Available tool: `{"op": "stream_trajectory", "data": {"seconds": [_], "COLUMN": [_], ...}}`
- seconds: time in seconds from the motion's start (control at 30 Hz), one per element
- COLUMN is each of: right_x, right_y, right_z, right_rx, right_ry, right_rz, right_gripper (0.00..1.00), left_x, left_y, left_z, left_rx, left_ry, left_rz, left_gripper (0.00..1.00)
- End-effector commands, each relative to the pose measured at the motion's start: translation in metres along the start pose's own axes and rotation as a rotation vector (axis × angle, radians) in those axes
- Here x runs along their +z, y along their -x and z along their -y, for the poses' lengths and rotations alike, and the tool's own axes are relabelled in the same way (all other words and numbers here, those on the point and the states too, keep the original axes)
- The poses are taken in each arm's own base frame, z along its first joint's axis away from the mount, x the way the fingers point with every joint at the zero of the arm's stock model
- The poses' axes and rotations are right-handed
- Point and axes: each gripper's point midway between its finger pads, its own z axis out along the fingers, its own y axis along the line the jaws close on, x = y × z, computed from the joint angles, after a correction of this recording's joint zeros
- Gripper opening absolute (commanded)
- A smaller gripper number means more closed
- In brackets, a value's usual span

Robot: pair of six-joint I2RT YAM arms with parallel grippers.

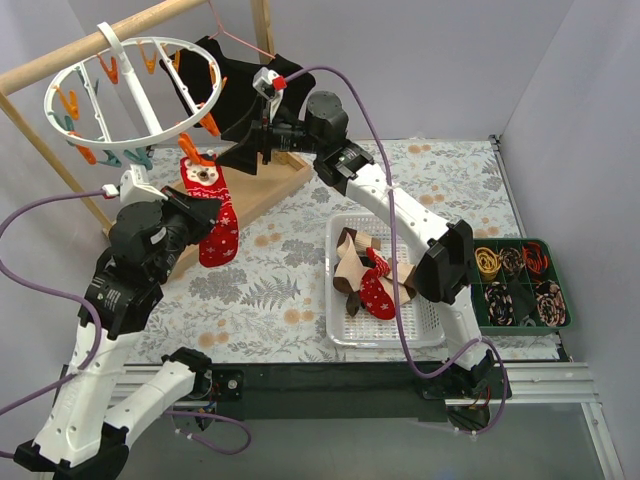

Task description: Remove the socks clipped to the hanger

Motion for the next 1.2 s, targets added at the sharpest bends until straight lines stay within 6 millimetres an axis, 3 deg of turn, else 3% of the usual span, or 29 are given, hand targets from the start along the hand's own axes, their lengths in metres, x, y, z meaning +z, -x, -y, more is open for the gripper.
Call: {"op": "stream_trajectory", "data": {"seconds": [0.0,0.4,1.17], "right_x": [0.011,0.045,0.061], "right_y": [0.031,0.031,0.047], "right_z": [-0.002,-0.01,-0.006], "right_rx": [-0.133,-0.194,-0.214], "right_ry": [-0.012,-0.056,-0.131], "right_rz": [0.124,0.211,0.339], "right_gripper": [0.81,0.8,0.63], "left_x": [0.004,0.005,0.004], "left_y": [0.001,-0.005,-0.012], "left_z": [-0.004,-0.004,-0.002], "left_rx": [0.049,0.09,0.122], "left_ry": [0.012,-0.003,-0.032], "left_rz": [0.008,-0.016,-0.05], "left_gripper": [0.01,0.0,0.0]}}
